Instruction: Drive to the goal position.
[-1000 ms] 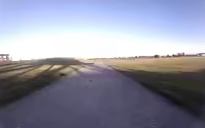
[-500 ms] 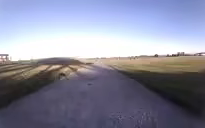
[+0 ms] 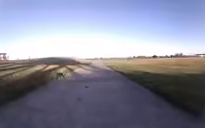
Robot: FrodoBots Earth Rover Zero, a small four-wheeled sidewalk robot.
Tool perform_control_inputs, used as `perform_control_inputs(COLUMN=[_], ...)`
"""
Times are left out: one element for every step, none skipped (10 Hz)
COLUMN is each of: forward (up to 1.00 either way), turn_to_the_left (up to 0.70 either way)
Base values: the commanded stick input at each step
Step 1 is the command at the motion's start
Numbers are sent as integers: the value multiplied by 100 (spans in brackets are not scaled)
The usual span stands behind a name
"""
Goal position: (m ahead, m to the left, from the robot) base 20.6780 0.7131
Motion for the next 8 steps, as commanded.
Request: perform_control_inputs(forward=[70, 70, 70, 70, 70, 70, 70, 70], turn_to_the_left=[-9, -9, -9, -9, -9, -9, -9, -9])
